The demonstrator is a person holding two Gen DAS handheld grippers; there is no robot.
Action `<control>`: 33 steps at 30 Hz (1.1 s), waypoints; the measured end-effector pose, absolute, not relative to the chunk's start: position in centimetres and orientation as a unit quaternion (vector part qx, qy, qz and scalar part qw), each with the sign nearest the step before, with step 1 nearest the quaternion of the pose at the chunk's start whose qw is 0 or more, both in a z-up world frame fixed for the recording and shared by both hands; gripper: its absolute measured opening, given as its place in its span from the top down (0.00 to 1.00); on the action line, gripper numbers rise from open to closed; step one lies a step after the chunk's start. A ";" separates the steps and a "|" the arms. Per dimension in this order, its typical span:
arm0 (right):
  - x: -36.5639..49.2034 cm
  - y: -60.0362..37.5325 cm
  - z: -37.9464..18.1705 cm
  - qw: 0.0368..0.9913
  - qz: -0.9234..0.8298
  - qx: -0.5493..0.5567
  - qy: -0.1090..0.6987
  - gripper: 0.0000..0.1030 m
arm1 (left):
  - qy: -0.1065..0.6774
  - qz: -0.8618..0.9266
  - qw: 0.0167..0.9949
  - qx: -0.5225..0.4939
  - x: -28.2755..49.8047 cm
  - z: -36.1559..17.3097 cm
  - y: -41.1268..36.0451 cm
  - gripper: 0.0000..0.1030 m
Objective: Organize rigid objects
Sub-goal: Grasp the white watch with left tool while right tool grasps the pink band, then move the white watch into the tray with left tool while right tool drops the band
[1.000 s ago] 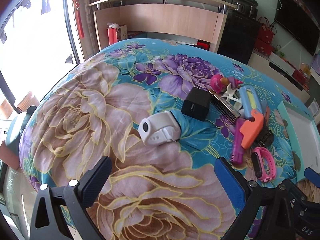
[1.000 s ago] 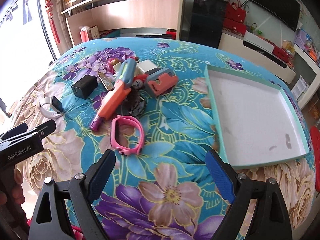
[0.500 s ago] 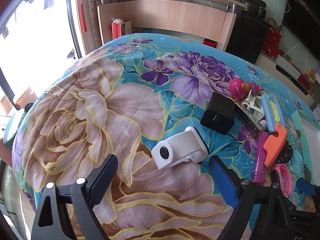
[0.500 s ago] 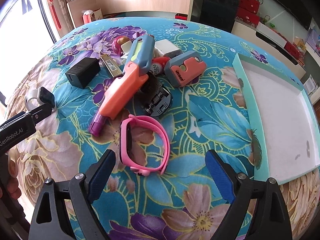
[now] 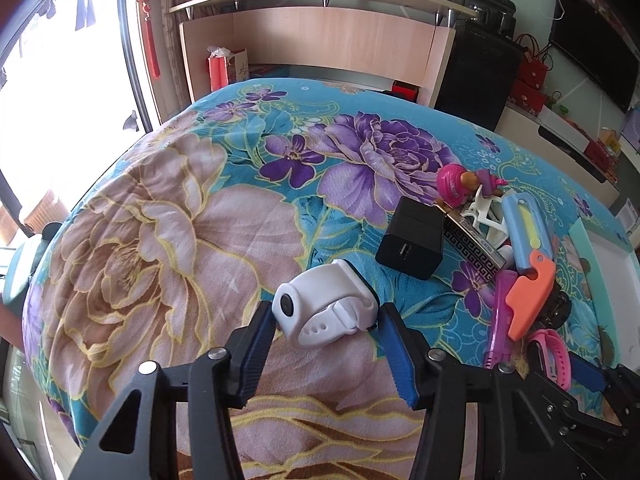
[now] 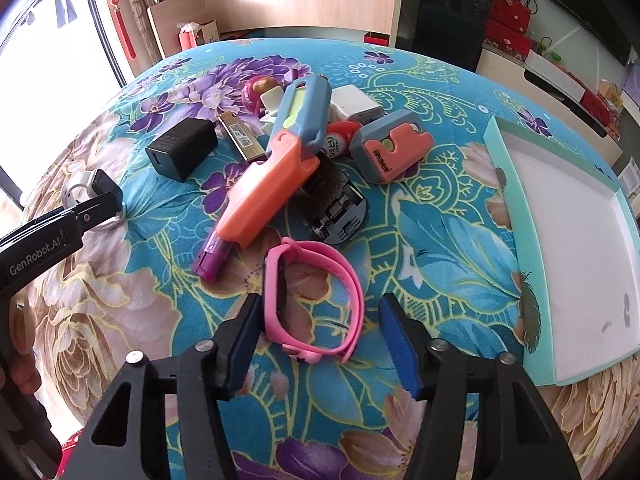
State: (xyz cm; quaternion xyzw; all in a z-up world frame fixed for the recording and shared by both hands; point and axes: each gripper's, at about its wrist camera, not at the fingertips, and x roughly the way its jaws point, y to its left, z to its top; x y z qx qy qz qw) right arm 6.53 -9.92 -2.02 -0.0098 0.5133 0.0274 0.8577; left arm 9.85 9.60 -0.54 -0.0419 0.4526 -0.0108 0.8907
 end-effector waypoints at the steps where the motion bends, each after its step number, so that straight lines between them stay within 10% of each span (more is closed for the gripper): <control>1: 6.5 -10.0 -2.0 0.859 0.029 -0.008 0.511 0.50 | 0.450 -0.010 0.892 -0.043 9.8 -0.3 9.6 0.46; 33: 5.0 -34.9 4.3 0.863 -0.298 0.116 0.390 0.50 | 0.400 -0.234 0.884 0.053 12.4 6.5 -21.3 0.45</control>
